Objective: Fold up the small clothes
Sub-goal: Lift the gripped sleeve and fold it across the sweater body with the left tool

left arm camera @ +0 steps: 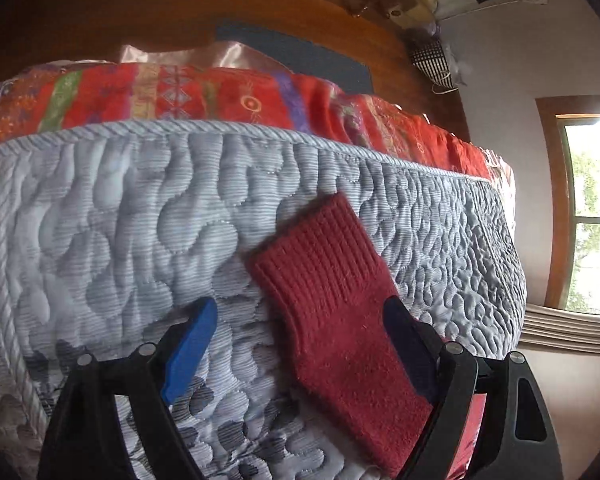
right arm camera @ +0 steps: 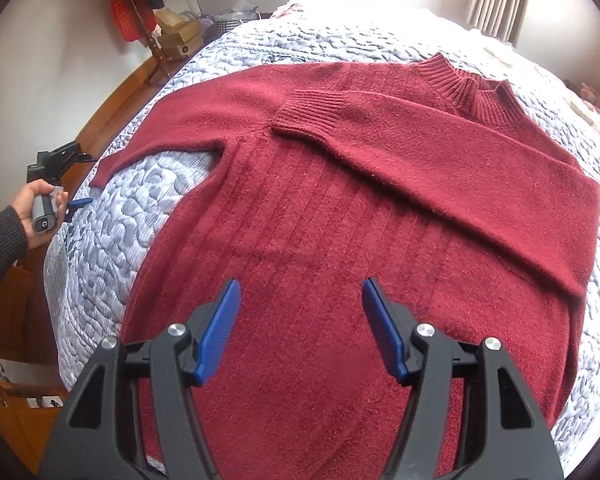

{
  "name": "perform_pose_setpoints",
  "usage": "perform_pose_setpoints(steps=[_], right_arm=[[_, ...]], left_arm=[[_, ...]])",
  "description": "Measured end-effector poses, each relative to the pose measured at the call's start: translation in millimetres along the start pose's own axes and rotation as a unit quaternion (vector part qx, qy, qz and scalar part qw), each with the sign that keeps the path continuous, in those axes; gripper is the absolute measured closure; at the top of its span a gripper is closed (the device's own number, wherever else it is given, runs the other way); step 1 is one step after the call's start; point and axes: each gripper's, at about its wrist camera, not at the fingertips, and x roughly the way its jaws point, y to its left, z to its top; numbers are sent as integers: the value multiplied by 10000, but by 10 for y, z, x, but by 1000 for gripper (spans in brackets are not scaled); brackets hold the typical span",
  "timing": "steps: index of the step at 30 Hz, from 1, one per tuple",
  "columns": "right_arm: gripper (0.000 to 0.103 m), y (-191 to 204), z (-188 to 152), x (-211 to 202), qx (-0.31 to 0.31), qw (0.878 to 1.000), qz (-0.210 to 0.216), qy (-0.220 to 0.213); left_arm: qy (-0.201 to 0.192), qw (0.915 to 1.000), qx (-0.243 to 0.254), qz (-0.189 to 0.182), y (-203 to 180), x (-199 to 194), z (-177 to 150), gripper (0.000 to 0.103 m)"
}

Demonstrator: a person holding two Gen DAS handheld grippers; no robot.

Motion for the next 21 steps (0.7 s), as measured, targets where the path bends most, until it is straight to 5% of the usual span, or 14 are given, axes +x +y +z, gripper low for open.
perform_pose_setpoints(steps=[3, 10, 17, 21], right_arm=[[39, 23, -21, 16, -30, 10000, -11, 15], [39, 10, -37, -34, -26, 10000, -22, -20], [39, -58, -71, -172, 49, 9999, -26, -111], [39, -129, -68, -289, 165, 9996, -11, -223]], left_arm=[[-96, 9999, 87, -30, -41, 23, 14, 21], [-13, 9988, 384, 292, -124, 60, 64, 90], [-443, 9930, 1094, 27, -589, -333, -47, 94], [-891, 9723, 2126, -388, -1328, -843, -431, 94]])
